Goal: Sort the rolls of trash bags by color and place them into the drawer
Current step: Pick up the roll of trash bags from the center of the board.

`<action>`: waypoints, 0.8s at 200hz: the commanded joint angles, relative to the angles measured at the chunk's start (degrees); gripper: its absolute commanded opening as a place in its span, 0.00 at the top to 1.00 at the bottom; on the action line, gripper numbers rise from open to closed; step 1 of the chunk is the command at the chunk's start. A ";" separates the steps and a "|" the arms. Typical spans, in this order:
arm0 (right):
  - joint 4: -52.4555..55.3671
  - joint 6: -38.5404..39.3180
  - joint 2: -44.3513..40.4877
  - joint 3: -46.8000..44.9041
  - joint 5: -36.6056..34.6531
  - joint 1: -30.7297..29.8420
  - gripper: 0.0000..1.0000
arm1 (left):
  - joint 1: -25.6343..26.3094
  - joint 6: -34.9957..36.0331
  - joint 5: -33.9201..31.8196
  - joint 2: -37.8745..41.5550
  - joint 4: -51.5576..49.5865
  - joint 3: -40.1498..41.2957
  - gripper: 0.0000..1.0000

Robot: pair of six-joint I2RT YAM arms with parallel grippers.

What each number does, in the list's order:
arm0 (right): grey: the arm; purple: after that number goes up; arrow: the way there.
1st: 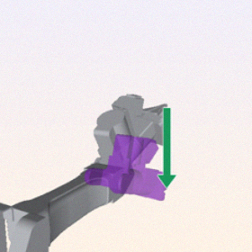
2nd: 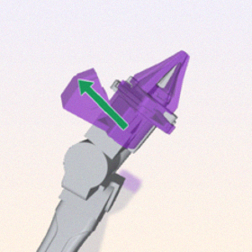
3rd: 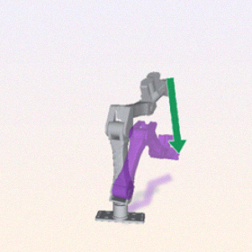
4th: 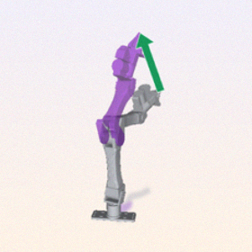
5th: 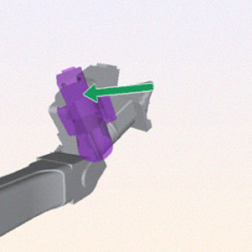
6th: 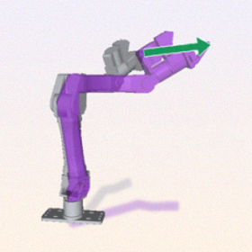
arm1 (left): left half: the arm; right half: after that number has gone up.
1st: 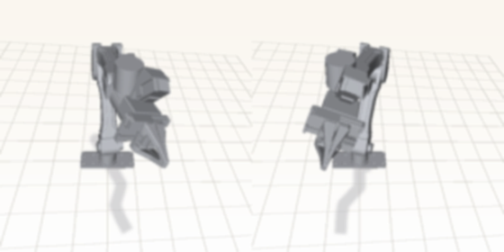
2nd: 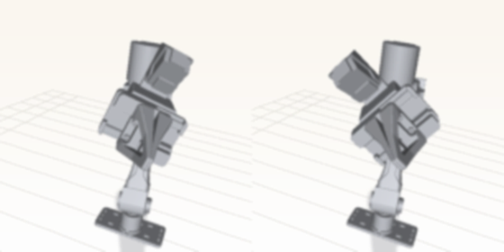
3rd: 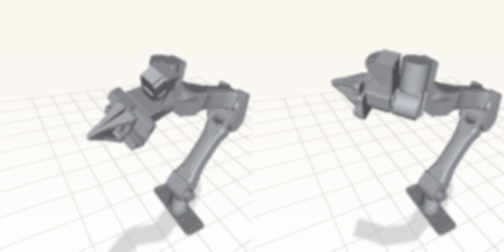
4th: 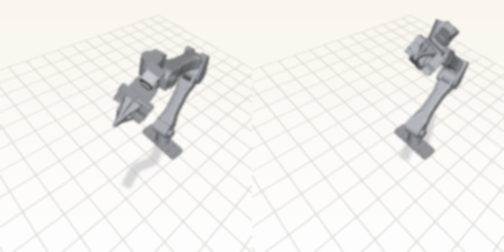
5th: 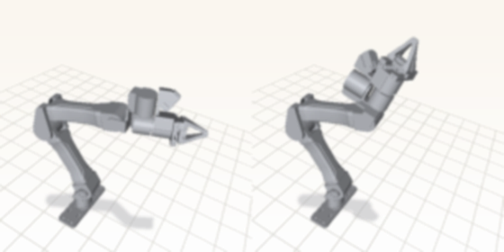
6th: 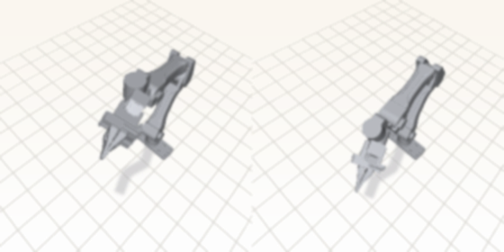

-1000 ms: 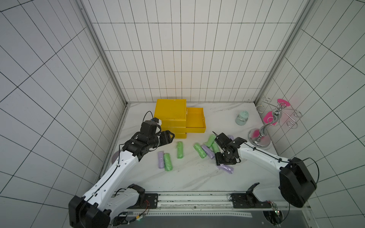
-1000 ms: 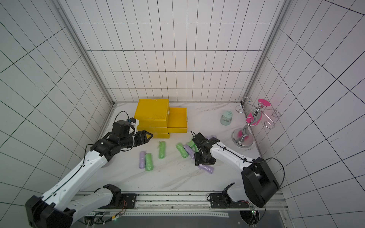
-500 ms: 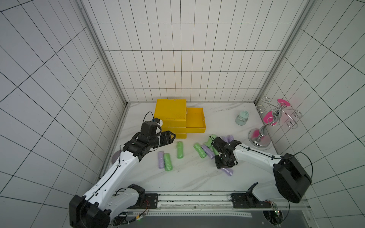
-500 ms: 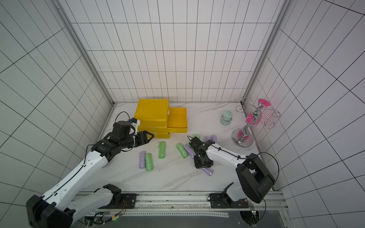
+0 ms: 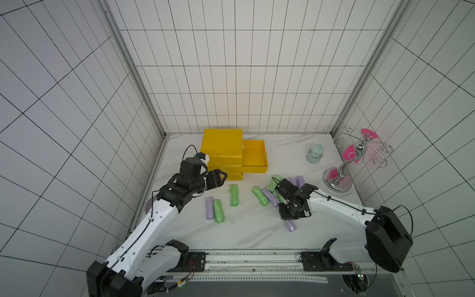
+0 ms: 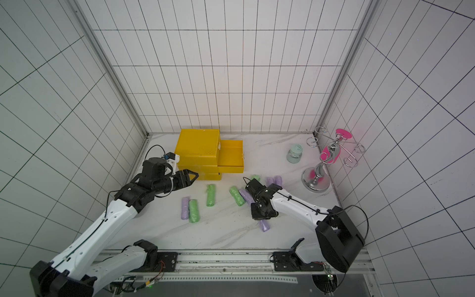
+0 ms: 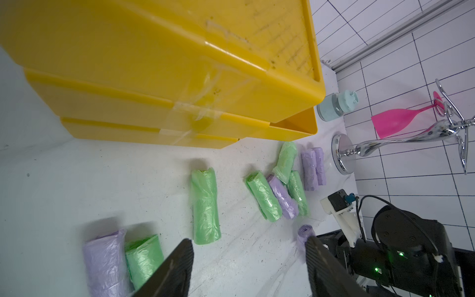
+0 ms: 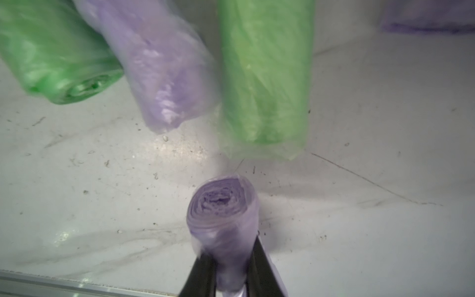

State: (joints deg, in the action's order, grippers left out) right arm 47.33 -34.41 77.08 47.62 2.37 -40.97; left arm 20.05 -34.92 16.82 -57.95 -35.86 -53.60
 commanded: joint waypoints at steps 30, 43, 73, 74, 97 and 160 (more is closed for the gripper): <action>3.91 4.44 -0.90 17.44 4.32 3.36 0.89 | -8.09 6.23 1.48 -2.70 -2.87 -9.22 0.30; 3.60 5.40 1.30 22.29 7.40 5.60 0.89 | -10.31 7.32 2.26 -4.31 -3.23 -11.44 0.30; 2.38 6.63 9.78 35.46 13.11 8.21 0.90 | -12.75 9.23 1.88 -7.85 -2.48 -14.41 0.30; 2.38 6.63 10.08 35.89 13.28 8.39 0.90 | -12.80 9.33 1.76 -7.95 -2.43 -14.50 0.30; 1.64 5.92 18.82 46.80 16.92 10.18 0.90 | -13.44 10.93 -0.66 -10.88 -2.04 -16.03 0.30; 0.79 -0.03 40.68 71.68 22.82 13.61 0.90 | -15.67 11.17 -0.19 -16.19 -0.32 -19.60 0.31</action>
State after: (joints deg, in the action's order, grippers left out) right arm 47.81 -31.33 113.25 112.14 21.58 -28.77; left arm 4.78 -25.02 16.75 -73.43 -37.89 -70.67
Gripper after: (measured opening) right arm 0.182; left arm 0.688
